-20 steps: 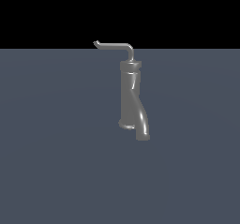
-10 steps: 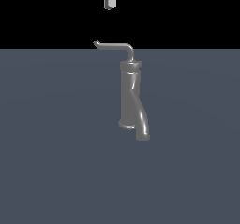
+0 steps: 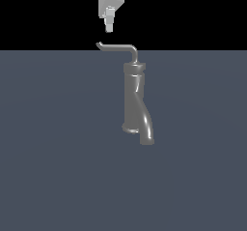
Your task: Turn on the faucet by rotating a designated handle.
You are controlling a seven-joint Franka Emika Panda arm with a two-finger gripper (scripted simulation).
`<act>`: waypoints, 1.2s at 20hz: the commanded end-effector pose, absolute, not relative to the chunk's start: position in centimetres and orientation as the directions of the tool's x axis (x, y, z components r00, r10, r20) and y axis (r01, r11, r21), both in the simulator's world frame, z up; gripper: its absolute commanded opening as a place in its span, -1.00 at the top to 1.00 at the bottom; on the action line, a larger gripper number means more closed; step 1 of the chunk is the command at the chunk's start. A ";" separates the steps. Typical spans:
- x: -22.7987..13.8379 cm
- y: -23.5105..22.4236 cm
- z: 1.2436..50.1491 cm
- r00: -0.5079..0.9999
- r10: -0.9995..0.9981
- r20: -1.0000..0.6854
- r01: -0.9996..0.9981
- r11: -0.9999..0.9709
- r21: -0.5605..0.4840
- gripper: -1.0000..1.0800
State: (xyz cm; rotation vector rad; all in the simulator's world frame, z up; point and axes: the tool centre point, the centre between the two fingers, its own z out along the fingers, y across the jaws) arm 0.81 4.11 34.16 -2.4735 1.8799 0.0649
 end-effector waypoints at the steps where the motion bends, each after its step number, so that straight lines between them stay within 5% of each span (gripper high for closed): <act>1: 1.7 4.5 33.1 0.214 -0.976 -0.042 -0.977 -0.214 0.001 1.00; 24: 3.3 5.8 30.0 0.065 -0.998 0.000 -0.998 -0.065 0.000 1.00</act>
